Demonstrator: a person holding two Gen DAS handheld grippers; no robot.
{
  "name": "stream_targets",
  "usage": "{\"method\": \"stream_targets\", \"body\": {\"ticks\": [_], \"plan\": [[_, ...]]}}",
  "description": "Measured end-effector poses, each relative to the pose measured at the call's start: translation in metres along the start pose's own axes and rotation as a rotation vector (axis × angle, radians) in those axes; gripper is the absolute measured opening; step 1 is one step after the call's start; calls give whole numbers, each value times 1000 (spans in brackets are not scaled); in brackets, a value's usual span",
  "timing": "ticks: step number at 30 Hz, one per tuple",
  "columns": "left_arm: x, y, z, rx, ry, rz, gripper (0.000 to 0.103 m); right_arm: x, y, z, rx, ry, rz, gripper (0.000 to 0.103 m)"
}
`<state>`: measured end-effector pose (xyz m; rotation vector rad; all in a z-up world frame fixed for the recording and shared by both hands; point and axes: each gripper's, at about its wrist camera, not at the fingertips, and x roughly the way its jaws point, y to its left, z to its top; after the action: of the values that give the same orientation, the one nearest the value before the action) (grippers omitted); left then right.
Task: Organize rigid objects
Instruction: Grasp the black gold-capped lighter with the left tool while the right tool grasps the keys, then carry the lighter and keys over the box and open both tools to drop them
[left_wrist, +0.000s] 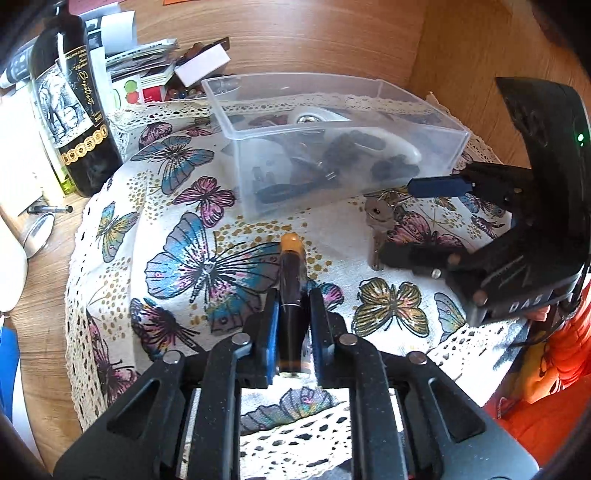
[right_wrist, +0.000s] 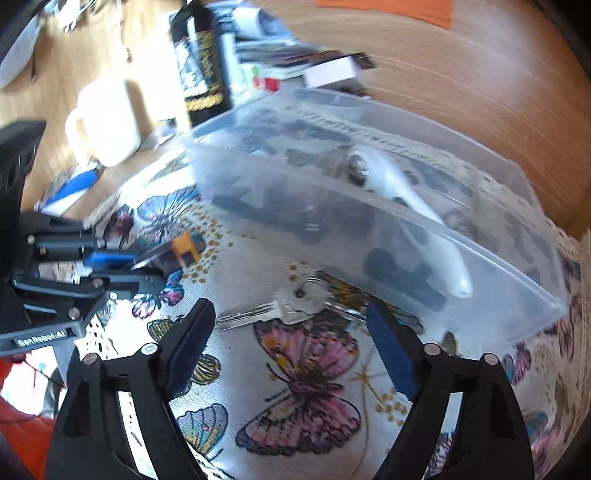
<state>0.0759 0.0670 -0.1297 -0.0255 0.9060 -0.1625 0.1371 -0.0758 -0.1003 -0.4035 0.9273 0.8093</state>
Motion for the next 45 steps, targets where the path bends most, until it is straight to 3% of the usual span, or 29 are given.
{"method": "stream_targets", "body": {"ticks": [2, 4, 9, 10, 13, 17, 18, 20, 31, 39, 45], "plan": [[1, -1, 1, 7, -6, 2, 39, 8, 3, 2, -27, 33, -3, 86], [4, -5, 1, 22, -8, 10, 47, 15, 4, 5, -48, 57, -26, 92], [13, -15, 6, 64, -20, 54, 45, 24, 1, 9, -57, 77, 4, 92], [14, -15, 7, 63, -21, 54, 38, 25, -1, 8, -51, 80, 15, 91], [14, -14, 8, 51, -25, 66, 23, 22, -2, 7, -47, 69, 23, 78], [14, -15, 6, 54, -38, 82, 23, 17, 1, 2, -34, 48, 15, 64], [13, -16, 5, 55, -40, 86, 23, 15, 2, 1, -31, 45, 17, 56], [12, -18, 4, 54, -44, 81, 23, 12, 4, -1, -30, 33, 12, 26], [-7, -26, 5, 25, -109, 74, 23, -2, 4, -10, 36, -19, 9, 6], [-21, -27, 10, 14, -160, 66, 23, -14, 5, -24, 37, 20, 7, 7], [-23, -21, 11, -15, -174, 55, 23, -9, 2, -10, 52, 8, 4, 32]]}}
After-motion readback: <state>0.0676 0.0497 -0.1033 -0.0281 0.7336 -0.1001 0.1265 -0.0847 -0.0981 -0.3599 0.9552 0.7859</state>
